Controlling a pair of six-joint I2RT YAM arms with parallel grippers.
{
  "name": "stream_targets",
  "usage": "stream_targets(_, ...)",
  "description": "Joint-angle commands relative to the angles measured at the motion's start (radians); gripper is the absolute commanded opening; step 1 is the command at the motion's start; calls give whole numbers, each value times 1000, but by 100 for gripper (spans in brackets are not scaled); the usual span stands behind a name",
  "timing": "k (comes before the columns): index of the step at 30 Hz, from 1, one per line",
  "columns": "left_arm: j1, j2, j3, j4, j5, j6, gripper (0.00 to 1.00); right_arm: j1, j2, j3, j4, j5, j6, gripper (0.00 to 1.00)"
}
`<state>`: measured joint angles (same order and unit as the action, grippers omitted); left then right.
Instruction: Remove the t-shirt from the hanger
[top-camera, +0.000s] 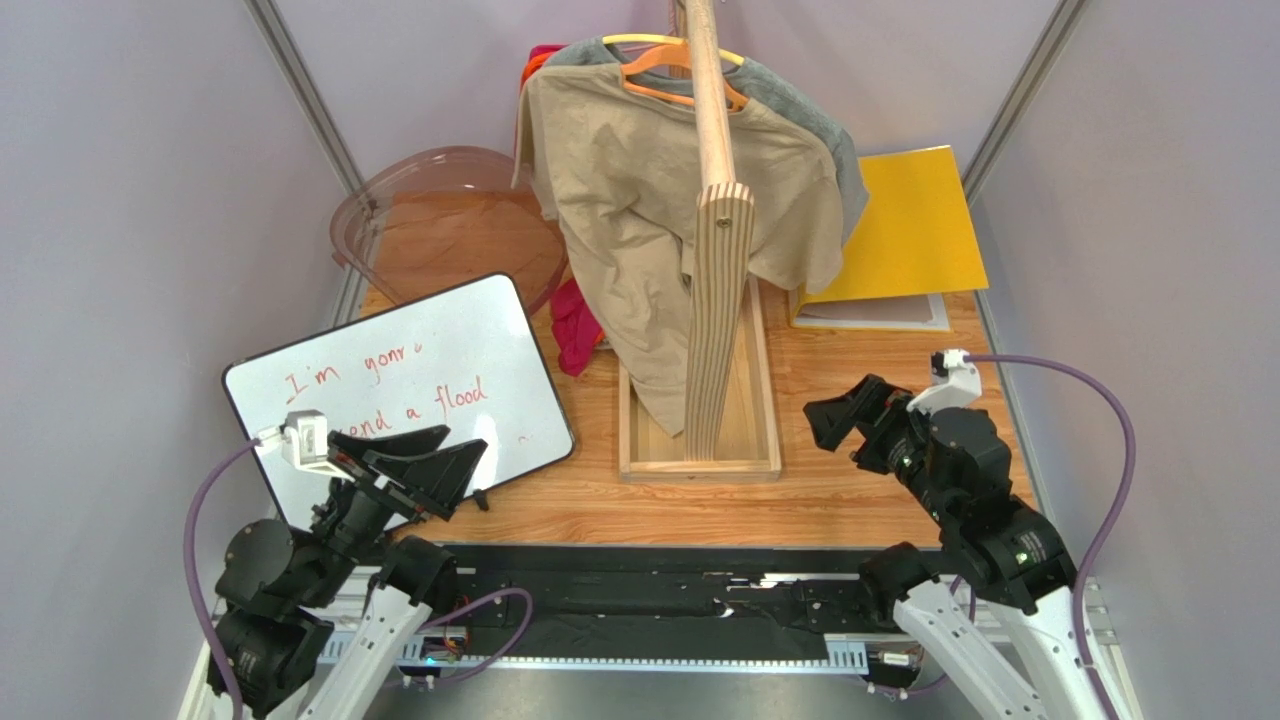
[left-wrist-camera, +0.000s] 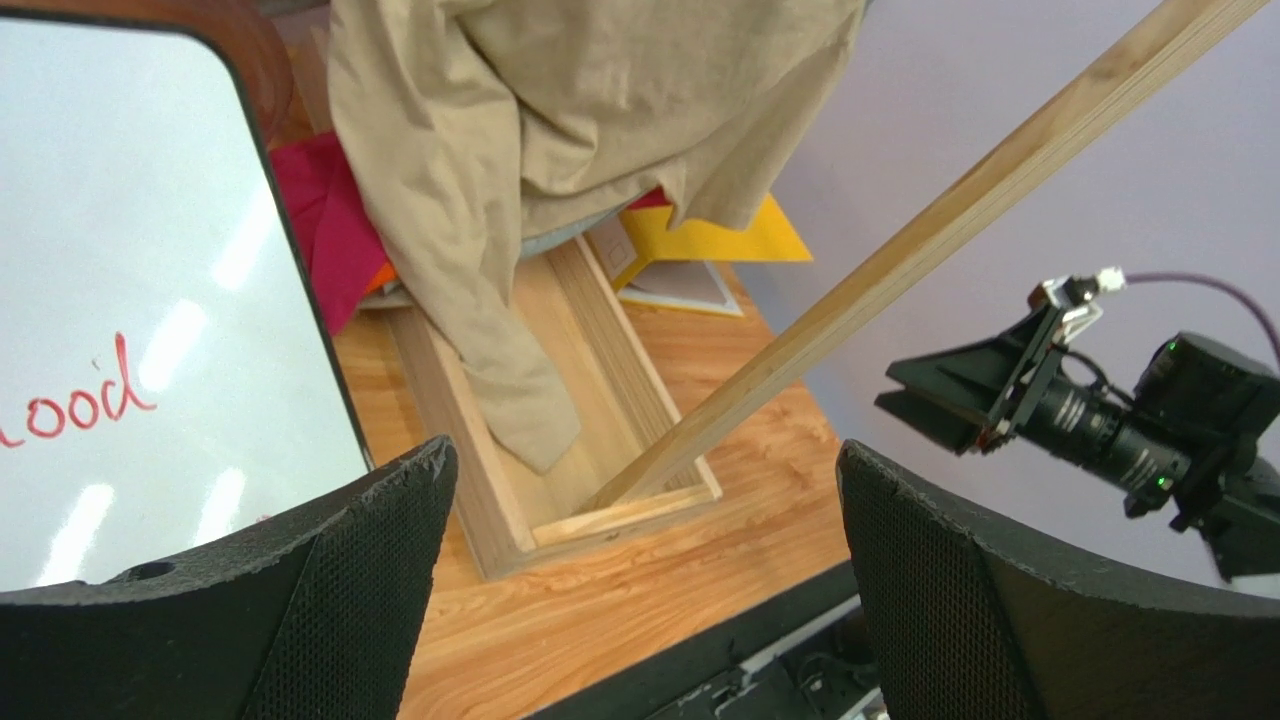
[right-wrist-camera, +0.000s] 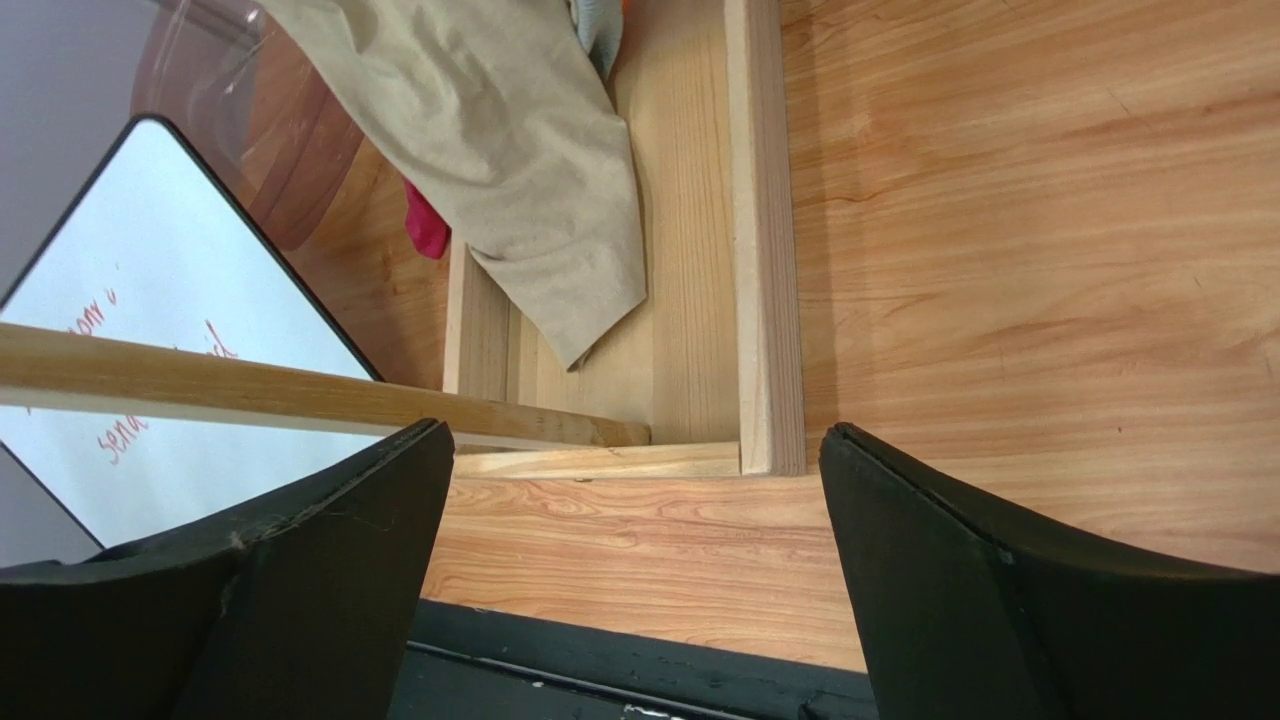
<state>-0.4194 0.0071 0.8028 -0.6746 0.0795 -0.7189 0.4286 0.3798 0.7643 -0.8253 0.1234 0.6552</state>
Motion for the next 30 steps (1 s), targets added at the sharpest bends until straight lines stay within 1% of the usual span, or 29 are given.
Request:
stream_targets(1,-1,-99,-53,-26,75,0,100,1,60,41,159,-109,-140,100)
stream_targets(2,-2,-85,-51,-34,78,-4,100,1,86,46,190,-151,-156,100)
stream_targets(4,-2,-55,-31,-49,83,10,99,1,126,69,250,-157,-192,100)
stream_targets(6,-2,17,-10,-75,94,27,99,-1,218,144,268,-148,-219,100)
stream_targets(7,-2,37,13,-83,97,44,99,-1,255,174,273,-130,-254,100)
stream_targets(8,-2,74,25,-100,100,52,99,1,333,247,276,-125,-276,100)
stream_targets(10,-1,108,56,-114,112,65,100,-2,416,334,284,-23,-321,100)
stream_targets(11,-1,134,62,-115,120,76,99,-4,498,378,284,-1,-366,99)
stream_targets(12,-2,143,70,-115,135,81,99,-13,540,467,287,14,-382,99)
stream_targets(13,-1,152,82,-115,141,81,99,-46,614,504,293,-2,-393,99)
stream_targets(15,-2,169,95,-112,157,84,99,-91,669,597,346,-82,-420,98)
stream_targets(16,-2,174,96,-109,164,84,99,-125,715,621,363,-167,-425,95)
stream_targets(18,-2,183,101,-109,186,78,99,-146,754,673,397,-209,-457,94)
stream_targets(19,-2,186,99,-108,196,73,99,-166,790,734,397,-261,-472,91)
stream_targets(21,-2,192,95,-102,227,56,99,-189,820,776,429,-329,-511,87)
stream_targets(22,-2,195,95,-102,235,50,99,-220,852,818,439,-406,-519,82)
stream_targets(24,-2,203,92,-92,255,47,99,-247,887,869,437,-462,-535,77)
stream_targets(25,-2,208,93,-91,256,47,99,-266,919,889,434,-488,-558,69)
stream_targets(26,-2,215,93,-85,255,49,99,-274,933,923,431,-502,-571,67)
stream_targets(30,-2,252,110,-72,266,52,99,-307,995,955,471,-580,-608,67)
